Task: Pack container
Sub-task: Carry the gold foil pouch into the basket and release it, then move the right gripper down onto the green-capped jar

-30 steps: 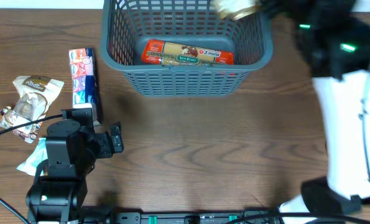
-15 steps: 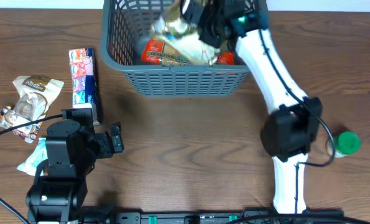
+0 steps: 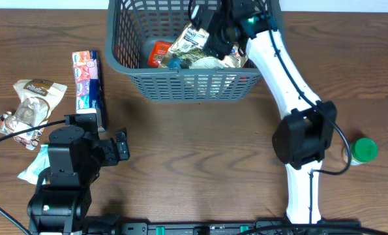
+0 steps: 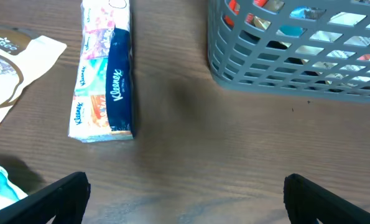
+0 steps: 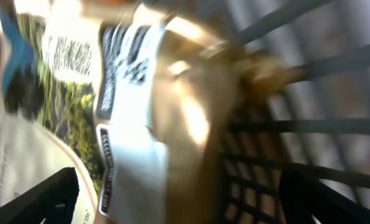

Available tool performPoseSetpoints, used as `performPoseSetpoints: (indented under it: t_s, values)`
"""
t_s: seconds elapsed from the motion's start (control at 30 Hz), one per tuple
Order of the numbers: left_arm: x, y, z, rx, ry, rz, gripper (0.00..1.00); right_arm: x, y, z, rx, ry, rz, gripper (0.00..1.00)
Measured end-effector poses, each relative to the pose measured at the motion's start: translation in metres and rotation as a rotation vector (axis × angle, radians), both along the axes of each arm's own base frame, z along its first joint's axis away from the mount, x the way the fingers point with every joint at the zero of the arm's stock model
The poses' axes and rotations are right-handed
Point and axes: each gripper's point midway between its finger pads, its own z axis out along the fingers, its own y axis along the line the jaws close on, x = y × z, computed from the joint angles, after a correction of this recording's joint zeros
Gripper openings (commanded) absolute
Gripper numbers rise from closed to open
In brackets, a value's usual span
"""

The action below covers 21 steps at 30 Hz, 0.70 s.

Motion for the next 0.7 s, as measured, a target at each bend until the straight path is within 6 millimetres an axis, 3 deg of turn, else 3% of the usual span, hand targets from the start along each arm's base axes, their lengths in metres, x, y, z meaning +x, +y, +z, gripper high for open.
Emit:
performPoseSetpoints:
  t_s: [0.1,0.17,0.2,0.23,0.3,0.33,0.37,0.43,0.53,0.7]
  values:
    - [0.000,0.000,0.000,0.000,0.000,0.000,0.98,0.006,-0.002,0.055,0.089,-0.089,-0.063,0.89]
    - [0.000,0.000,0.000,0.000,0.000,0.000,0.98,0.006,-0.011,0.110,0.171,-0.175,-0.119,0.88]
    - [0.000,0.000,0.000,0.000,0.000,0.000,0.98,0.003,-0.024,0.150,0.236,-0.230,-0.178,0.88]
    - [0.000,0.000,0.000,0.000,0.000,0.000,0.98,0.000,-0.034,0.171,0.272,-0.261,-0.219,0.88]
    - [0.000,0.000,0.000,0.000,0.000,0.000,0.98,-0.017,-0.083,0.226,0.383,-0.309,-0.427,0.86]
    - [0.000,0.000,0.000,0.000,0.000,0.000,0.99,-0.026,-0.106,0.238,0.415,-0.309,-0.519,0.86]
    - [0.000,0.000,0.000,0.000,0.000,0.000,0.98,-0.043,-0.140,0.251,0.460,-0.300,-0.665,0.86]
    - [0.000,0.000,0.000,0.000,0.000,0.000,0.99,-0.084,-0.211,0.255,0.527,-0.242,-0.982,0.92]
    - [0.000,0.000,0.000,0.000,0.000,0.000,0.99,-0.142,-0.287,0.232,0.572,-0.132,-1.385,0.99]
    - [0.000,0.000,0.000,0.000,0.000,0.000,0.98,-0.205,-0.348,0.187,0.560,0.040,-1.811,0.99]
